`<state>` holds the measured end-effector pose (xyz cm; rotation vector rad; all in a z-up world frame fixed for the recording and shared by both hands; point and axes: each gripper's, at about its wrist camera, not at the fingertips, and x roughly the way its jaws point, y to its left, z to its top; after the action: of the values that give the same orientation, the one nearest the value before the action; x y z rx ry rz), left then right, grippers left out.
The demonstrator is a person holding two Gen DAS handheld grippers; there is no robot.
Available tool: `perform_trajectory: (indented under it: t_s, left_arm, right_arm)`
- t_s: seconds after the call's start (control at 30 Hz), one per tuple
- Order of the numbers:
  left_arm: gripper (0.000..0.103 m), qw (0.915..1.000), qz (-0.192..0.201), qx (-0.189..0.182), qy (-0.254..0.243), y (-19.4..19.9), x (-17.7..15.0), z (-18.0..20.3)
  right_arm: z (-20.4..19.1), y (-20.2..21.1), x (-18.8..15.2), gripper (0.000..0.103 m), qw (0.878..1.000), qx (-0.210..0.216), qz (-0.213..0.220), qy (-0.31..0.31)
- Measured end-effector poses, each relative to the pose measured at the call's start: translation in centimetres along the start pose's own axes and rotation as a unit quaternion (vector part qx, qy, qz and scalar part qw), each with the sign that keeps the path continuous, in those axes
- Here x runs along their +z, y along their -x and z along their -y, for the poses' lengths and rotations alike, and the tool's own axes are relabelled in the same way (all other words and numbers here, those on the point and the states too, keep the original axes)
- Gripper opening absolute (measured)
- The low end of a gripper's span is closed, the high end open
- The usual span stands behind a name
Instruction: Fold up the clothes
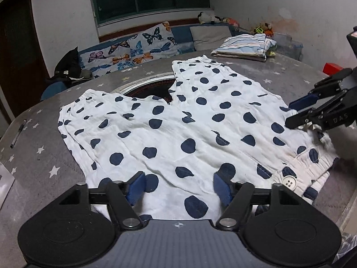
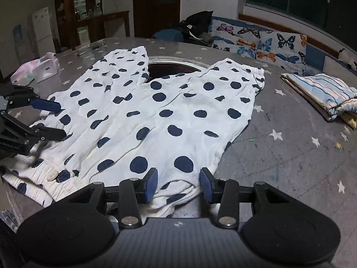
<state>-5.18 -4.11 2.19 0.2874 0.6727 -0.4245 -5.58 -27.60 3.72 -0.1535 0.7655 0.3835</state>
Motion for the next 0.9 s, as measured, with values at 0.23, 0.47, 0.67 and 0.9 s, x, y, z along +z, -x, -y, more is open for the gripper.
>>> perform_trajectory:
  t_s: [0.23,0.47,0.67,0.9]
  left_arm:
    - [0.095,0.9997,0.021,-0.002,-0.011,0.9,1.0,1.0]
    - [0.101,0.9979,0.044,-0.033,-0.035,1.7,2.4,3.3]
    - [0.100,0.9917,0.065,-0.091,-0.063,1.5,3.9,7.1]
    - [0.079,0.9819,0.056,-0.160,-0.086,0.0,5.3,11.8]
  right_arm:
    - [0.1,-0.3,-0.3,0.052,1.000,0.000,0.003,-0.010]
    - [1.2,0.1,-0.7,0.074,0.999,-0.009,0.009,-0.037]
    - [3.5,0.7,-0.8,0.085,0.997,-0.040,0.014,-0.071]
    - [6.2,1.2,-0.8,0.086,0.991,-0.062,0.026,-0.111]
